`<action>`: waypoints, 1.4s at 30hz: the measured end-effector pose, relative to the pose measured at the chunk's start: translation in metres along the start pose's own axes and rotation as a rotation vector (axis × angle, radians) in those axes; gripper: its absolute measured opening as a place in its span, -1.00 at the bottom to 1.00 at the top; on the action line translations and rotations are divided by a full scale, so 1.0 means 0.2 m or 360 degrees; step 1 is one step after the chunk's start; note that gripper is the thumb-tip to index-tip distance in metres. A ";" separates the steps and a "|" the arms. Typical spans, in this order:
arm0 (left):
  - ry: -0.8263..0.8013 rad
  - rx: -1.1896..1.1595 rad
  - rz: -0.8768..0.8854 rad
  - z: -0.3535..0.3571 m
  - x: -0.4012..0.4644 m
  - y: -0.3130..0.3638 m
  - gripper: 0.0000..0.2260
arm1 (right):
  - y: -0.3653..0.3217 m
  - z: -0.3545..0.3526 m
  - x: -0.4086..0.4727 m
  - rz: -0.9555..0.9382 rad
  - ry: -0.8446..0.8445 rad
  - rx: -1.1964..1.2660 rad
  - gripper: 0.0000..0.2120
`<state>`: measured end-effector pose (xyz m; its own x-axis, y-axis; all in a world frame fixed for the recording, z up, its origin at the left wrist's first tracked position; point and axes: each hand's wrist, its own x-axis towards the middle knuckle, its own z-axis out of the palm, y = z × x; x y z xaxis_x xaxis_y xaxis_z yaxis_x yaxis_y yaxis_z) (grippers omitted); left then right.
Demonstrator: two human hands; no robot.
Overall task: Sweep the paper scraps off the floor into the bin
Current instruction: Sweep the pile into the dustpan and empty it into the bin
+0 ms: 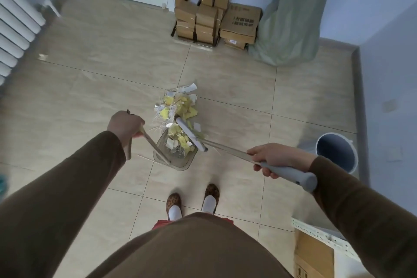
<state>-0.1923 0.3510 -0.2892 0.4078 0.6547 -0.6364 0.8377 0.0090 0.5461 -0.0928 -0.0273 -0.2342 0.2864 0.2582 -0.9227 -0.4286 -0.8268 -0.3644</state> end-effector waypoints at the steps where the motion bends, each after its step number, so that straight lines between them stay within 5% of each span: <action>1: -0.0017 -0.0041 -0.0039 -0.01 0.00 -0.04 -0.86 | 0.00 -0.01 0.00 -0.0024 0.0007 -0.0062 -0.59; 9: -0.0326 -0.0464 -0.0391 -0.01 -0.10 -0.22 -0.95 | -0.02 -0.15 0.03 -0.0182 0.0294 -0.0026 -0.52; 14: -0.0449 -0.0236 -0.0343 0.06 -0.13 -0.21 -0.98 | -0.36 -0.18 0.43 -0.0302 0.0384 -0.0154 -0.57; 17: -0.0480 -0.0070 -0.0365 0.09 -0.13 -0.18 -0.83 | -0.59 -0.21 0.81 -0.0261 0.0377 -0.0301 -0.54; 22: -0.0246 0.0208 -0.0243 0.09 -0.10 -0.21 -0.76 | -0.70 -0.15 1.24 -0.0153 0.0325 -0.0519 -0.55; 29: -0.0141 0.0216 -0.0179 -0.01 -0.01 -0.17 -0.79 | -0.25 -0.06 1.06 -0.0088 0.0263 -0.1279 -0.42; 36: -0.0194 0.0182 -0.0101 -0.05 -0.04 -0.15 -0.81 | 0.17 -0.13 0.61 -0.0002 0.0147 -0.1449 -0.52; 42: -0.0282 0.0126 -0.0045 -0.02 -0.11 -0.16 -0.93 | 0.37 -0.18 0.33 0.0010 0.0369 -0.1900 -0.25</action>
<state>-0.2300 0.3384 -0.2911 0.4354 0.5119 -0.7405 0.8728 -0.0384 0.4866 -0.0749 -0.0889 -0.3166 0.4857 0.2580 -0.8352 0.5929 -0.7993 0.0978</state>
